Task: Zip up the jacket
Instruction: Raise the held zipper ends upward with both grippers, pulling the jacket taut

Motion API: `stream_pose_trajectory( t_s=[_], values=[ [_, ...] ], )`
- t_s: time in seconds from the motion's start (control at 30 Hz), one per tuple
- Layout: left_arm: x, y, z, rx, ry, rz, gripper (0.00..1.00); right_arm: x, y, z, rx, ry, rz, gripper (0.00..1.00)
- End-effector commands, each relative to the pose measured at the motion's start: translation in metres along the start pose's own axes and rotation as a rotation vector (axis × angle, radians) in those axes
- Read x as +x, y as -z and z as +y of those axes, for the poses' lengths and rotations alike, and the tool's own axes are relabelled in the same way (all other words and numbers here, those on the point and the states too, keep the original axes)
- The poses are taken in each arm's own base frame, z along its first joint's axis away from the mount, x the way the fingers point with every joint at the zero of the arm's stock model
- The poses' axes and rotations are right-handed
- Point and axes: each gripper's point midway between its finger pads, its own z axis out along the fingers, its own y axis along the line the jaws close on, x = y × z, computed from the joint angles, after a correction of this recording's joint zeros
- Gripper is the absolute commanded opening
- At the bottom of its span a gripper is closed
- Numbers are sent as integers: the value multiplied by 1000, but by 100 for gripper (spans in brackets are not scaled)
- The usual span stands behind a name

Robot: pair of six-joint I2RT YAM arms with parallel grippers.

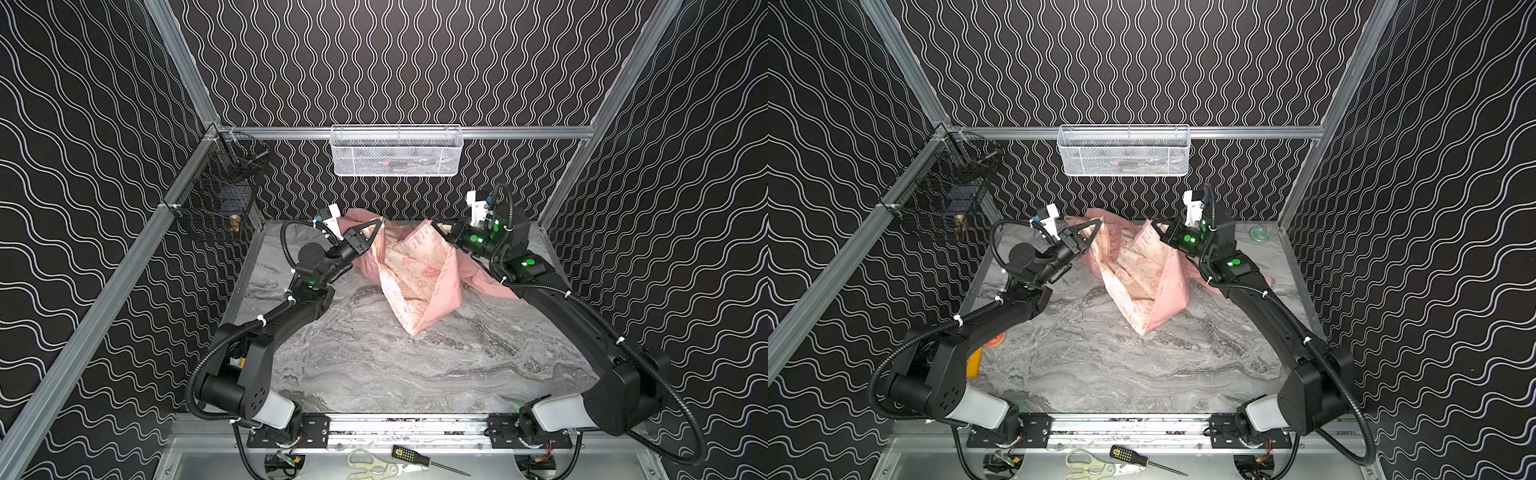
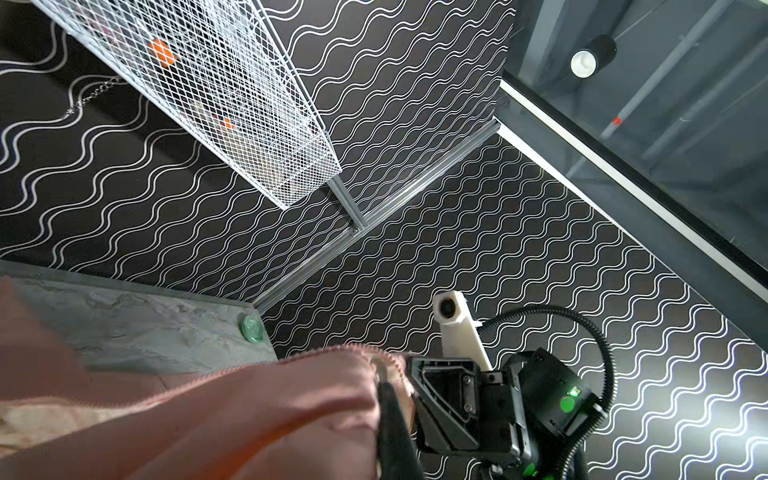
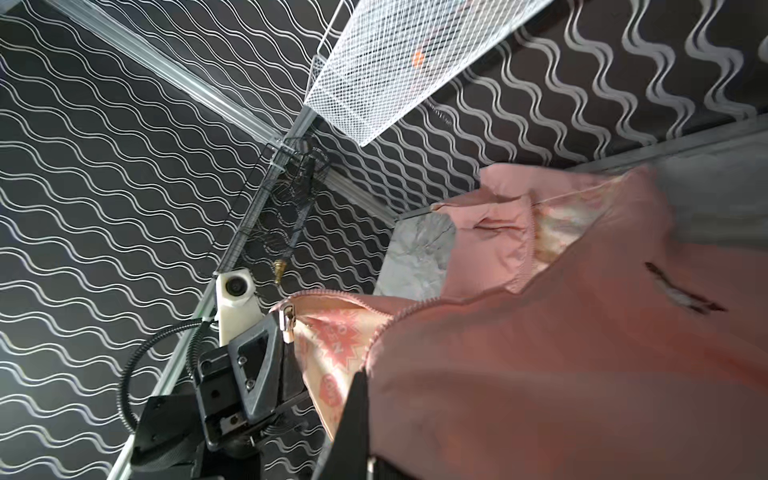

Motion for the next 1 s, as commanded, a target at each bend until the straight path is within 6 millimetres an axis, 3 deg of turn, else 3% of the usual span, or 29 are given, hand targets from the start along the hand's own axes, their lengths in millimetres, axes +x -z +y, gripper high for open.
stream_pose_trajectory(
  t_s=[0.0, 0.43, 0.5, 0.73, 0.97],
  values=[
    [-6, 1, -20, 85, 0, -23, 0, -4, -2, 20, -119, -35, -9, 0],
    [-3, 3, -23, 109, 27, -35, 0, 10, -19, 24, -208, -136, 31, 0],
    [-2, 1, -22, 118, 40, -44, 0, 21, -28, 33, -187, -135, 34, 0],
    [0, -5, -27, 156, 78, -90, 0, 16, -39, 45, -143, -76, -100, 0],
    [-5, -3, -30, 177, 98, -150, 0, -5, -47, 47, -131, -93, -206, 0]
  ],
)
